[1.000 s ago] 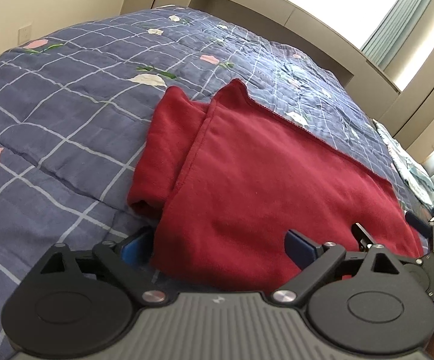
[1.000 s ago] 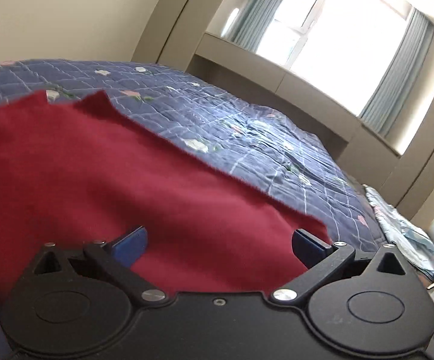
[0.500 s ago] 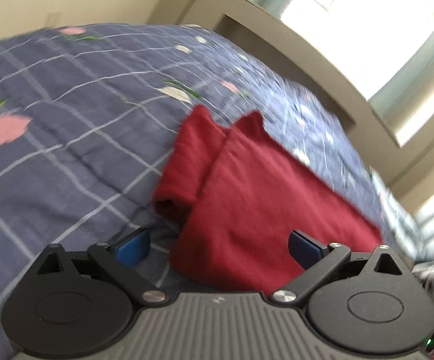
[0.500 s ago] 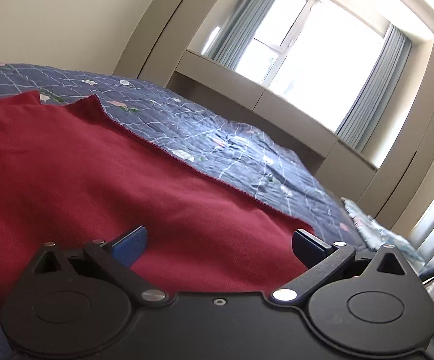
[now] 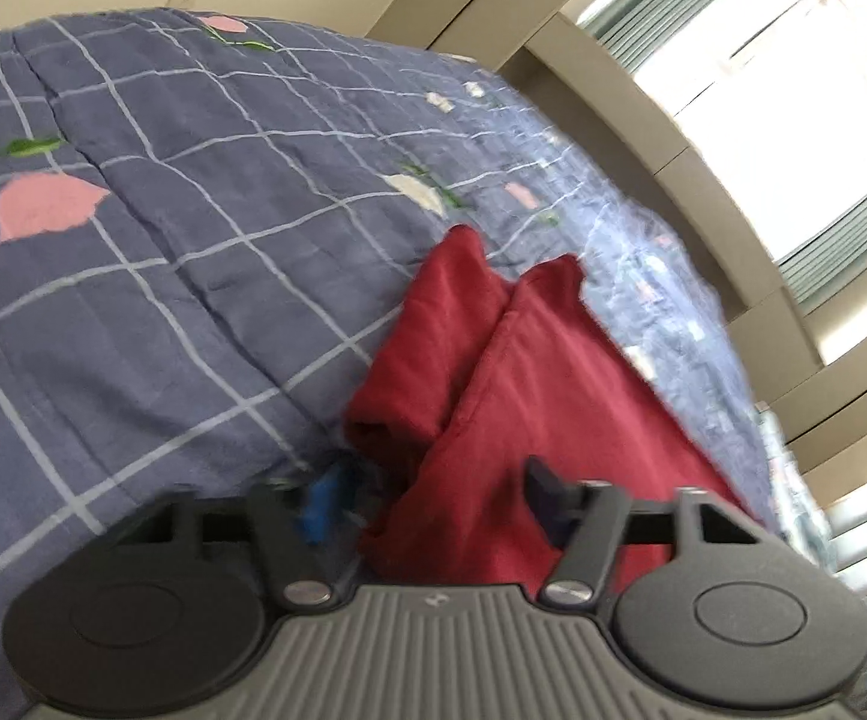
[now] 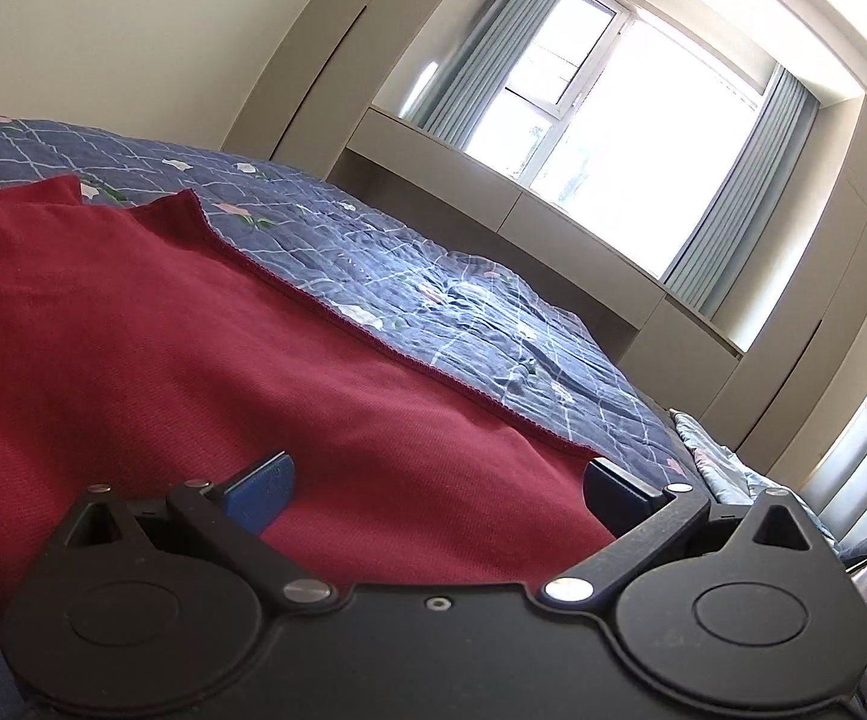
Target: Fold small clothes
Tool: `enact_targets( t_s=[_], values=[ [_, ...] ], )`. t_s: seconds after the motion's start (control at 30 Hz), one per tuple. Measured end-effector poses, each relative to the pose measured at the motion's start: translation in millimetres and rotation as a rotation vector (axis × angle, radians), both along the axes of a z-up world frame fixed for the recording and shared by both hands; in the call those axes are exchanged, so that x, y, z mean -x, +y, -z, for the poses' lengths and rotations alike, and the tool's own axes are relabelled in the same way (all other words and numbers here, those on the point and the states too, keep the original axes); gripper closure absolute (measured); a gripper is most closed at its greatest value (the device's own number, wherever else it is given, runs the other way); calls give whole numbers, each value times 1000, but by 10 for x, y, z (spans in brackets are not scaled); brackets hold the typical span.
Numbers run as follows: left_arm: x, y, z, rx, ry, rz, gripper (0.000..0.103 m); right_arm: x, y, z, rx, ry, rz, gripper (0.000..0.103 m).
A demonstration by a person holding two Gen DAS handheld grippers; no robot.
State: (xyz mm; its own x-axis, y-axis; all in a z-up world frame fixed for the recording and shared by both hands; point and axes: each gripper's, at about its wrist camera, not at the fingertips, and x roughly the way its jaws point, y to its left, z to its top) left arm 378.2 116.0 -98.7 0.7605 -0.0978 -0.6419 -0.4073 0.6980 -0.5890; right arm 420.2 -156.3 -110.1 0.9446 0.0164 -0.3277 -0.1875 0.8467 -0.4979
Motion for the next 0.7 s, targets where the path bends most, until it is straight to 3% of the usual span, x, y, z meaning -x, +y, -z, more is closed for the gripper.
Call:
enact_targets(
  t_s=[0.07, 0.27, 0.4, 0.47, 0.6, 0.7],
  values=[
    [-5, -2, 5, 16, 14, 8, 60, 0, 2, -2, 0, -1, 0, 1],
    [103, 61, 66, 157, 22, -42, 59, 1, 4, 1, 0, -2, 3, 1],
    [57, 85, 115, 197, 19, -75, 61, 3, 4, 0, 1, -3, 4, 1],
    [48, 87, 132, 211, 8, -89, 76, 4, 4, 0, 1, -3, 4, 1],
    [64, 13, 84, 181, -38, -104, 87, 8, 3, 0, 0, -6, 4, 1],
    [-1, -102, -108, 121, -147, 34, 88, 22, 13, -3, 0, -18, 5, 1]
  ],
)
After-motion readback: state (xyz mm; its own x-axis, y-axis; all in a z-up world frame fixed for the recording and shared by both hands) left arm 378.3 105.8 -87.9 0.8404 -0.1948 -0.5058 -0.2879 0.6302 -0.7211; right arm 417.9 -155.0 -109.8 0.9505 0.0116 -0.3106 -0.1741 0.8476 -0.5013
